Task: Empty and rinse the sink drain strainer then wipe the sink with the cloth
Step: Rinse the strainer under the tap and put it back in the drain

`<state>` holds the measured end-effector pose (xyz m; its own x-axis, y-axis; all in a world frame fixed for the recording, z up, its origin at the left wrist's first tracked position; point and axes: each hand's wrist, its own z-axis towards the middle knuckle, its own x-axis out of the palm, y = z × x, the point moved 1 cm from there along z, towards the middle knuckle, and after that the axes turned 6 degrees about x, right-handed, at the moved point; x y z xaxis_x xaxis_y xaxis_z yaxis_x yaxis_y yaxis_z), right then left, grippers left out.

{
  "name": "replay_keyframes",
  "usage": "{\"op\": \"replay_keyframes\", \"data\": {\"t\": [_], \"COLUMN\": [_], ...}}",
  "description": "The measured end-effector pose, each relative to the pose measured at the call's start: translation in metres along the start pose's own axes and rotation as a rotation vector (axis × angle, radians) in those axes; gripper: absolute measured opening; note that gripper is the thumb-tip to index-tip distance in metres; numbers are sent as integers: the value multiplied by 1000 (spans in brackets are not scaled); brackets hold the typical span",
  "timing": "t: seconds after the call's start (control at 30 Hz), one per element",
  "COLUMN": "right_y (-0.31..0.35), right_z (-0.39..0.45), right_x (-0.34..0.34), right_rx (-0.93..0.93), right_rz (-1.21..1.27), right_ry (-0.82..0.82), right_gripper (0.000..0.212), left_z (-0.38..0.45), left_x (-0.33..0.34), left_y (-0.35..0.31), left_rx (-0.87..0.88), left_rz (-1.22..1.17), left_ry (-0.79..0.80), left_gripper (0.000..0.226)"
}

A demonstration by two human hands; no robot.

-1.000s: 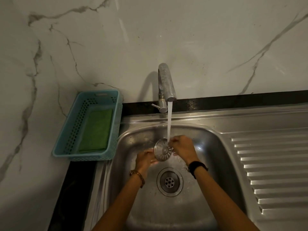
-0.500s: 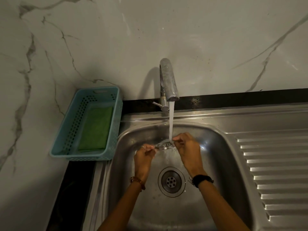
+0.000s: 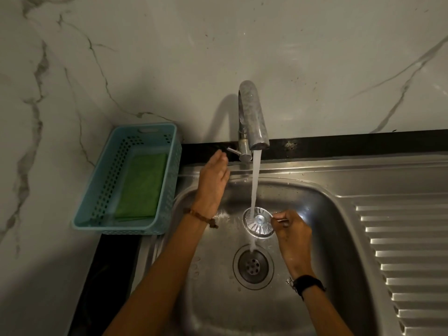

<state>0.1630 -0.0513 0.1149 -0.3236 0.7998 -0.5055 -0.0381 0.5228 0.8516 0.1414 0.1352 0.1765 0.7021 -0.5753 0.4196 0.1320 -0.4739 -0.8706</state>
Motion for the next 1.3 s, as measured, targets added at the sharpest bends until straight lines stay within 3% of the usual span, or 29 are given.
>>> {"op": "replay_keyframes", "data": {"t": [0.13, 0.23, 0.3, 0.37, 0.43, 0.53, 0.73, 0.93, 1.07, 1.2, 1.3], "right_y": [-10, -13, -11, -6, 3, 20, 36, 29, 11, -26, -59], "right_z": [-5, -7, -9, -10, -14, -25, -47, -62, -63, -51, -36], "right_x": [0, -5, -7, -10, -14, -24, -39, -39, -35, -20, -1], "right_rx": [132, 176, 176, 143, 69, -132, -563, -720, -639, -176, 78], "right_rz": [74, 126, 100, 74, 44, -68, -403, -544, -497, -180, -110], "right_ry": [11, -9, -16, -14, -11, -13, -68, -45, 34, 176, 208], "right_gripper": [9, 7, 8, 13, 20, 18, 19, 26, 26, 24, 18], "left_z": [14, 16, 23, 24, 11, -26, -80, -100, -113, -117, -112], "left_x": [20, 32, 35, 31, 21, -5, -35, -38, -52, -68, -77], "left_y": [-4, -6, -10, -13, -8, 24, 78, 85, 91, 114, 142], "left_rx": [17, 49, 85, 102, 104, 48, -52, 162, 254, 173, 36], "left_rz": [-28, 383, 624, 711, 676, 677, 868, 861, 764, 798, 880], "left_ry": [-43, -48, 73, 185, 249, 210, 261, 108, 12, -46, -31], "left_gripper": [30, 20, 39, 54, 66, 71, 41, 15, 6, 12, 11]}}
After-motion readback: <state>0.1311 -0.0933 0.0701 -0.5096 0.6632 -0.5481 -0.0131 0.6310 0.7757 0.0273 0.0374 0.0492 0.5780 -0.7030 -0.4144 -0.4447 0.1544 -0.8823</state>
